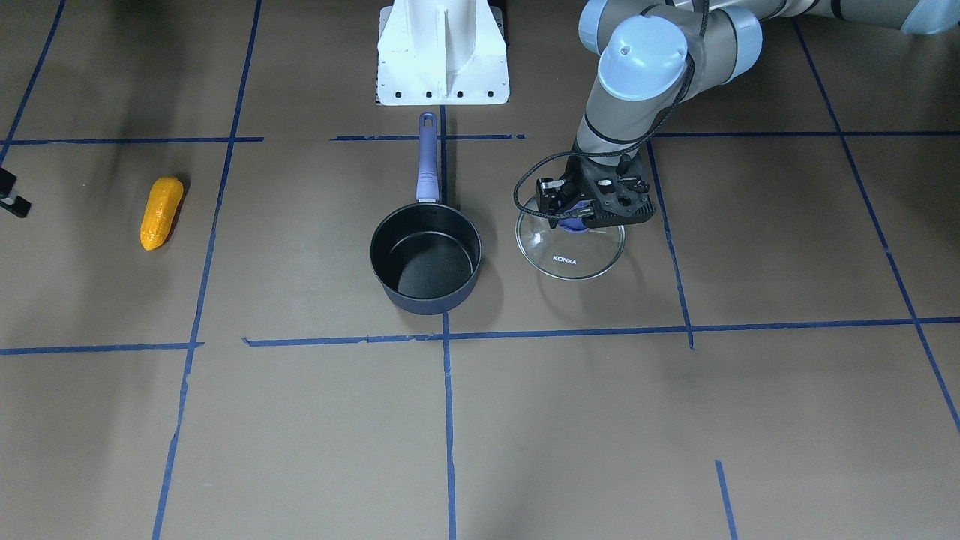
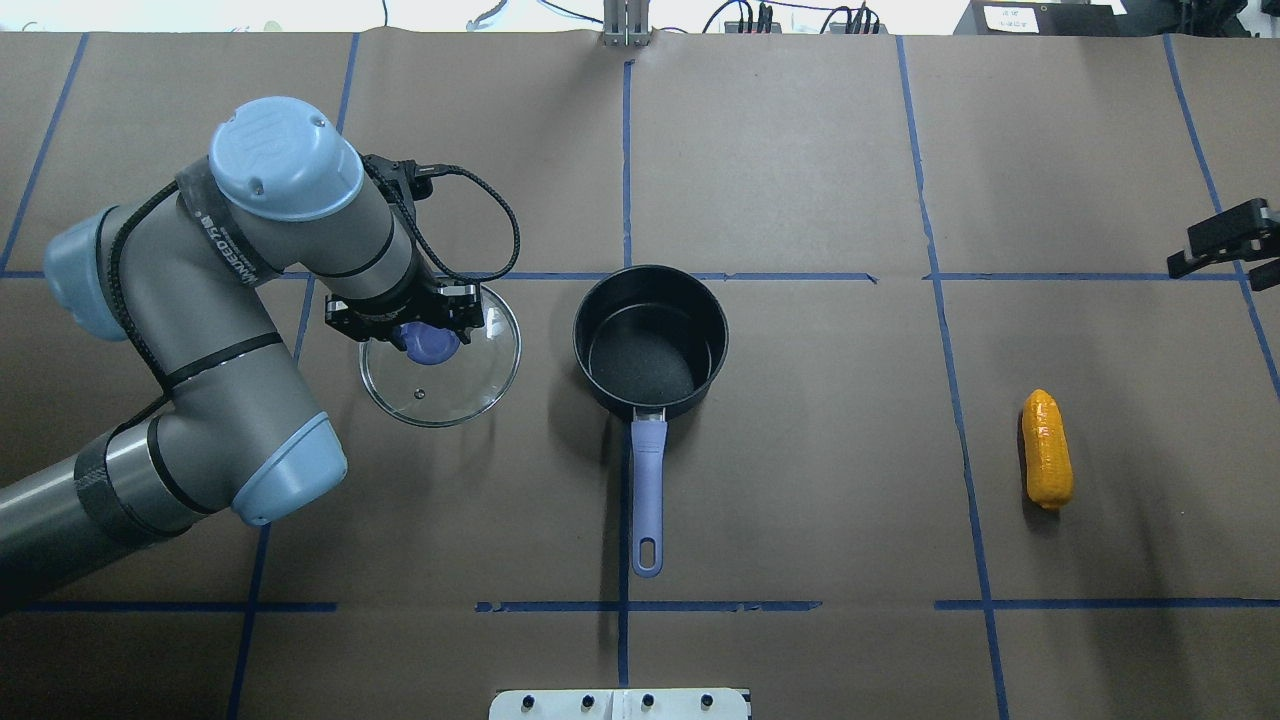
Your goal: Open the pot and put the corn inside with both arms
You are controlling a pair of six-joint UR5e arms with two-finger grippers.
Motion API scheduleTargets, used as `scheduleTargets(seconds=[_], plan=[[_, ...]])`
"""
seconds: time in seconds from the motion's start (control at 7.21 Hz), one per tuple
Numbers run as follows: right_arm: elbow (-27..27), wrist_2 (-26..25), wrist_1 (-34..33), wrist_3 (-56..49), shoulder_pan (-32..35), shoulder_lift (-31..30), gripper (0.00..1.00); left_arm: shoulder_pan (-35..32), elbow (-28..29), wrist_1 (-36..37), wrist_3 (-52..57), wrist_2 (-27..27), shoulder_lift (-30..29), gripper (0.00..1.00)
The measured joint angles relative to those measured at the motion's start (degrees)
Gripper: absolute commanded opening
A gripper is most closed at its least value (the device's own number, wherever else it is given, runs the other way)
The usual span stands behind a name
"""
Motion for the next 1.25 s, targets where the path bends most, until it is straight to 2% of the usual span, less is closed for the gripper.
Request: scheduleTargets(seconds=[0.42, 0.55, 0.69, 0.83, 0.97, 1.11, 1.25], plan=[[-0.08, -5.82, 6.25, 9.58, -7.52, -0.09, 1.0, 0.19, 4.32, -6.86, -0.08, 0.05, 3.6, 0.07], [-0.14, -6.77, 6.56, 10.32, -8.7, -0.09, 1.0, 0.21, 5.4, -8.81, -0.08, 0.02, 4.37, 0.15], [-0.18, -7.23, 6.66, 10.6, -9.35, -0.09, 1.0, 0.21, 5.91, -9.79, -0.06, -0.08, 4.69, 0.42], [-0.21, -7.41, 6.69, 10.69, -9.66, -0.09, 1.0, 0.2, 6.12, -10.19, 0.33, -0.18, 4.84, 0.77], [-0.22, -7.46, 6.7, 10.72, -9.82, -0.09, 1.0, 0.13, 6.17, -10.24, 1.83, -0.22, 4.91, 0.92], [-0.23, -7.48, 6.71, 10.73, -9.94, -0.09, 1.0, 0.08, 6.19, -10.12, 3.77, -0.24, 5.2, 0.99], [-0.23, -7.49, 6.71, 10.73, -10.07, -0.11, 1.0, 0.03, 6.07, -10.02, 4.79, -0.27, 5.74, 1.0]])
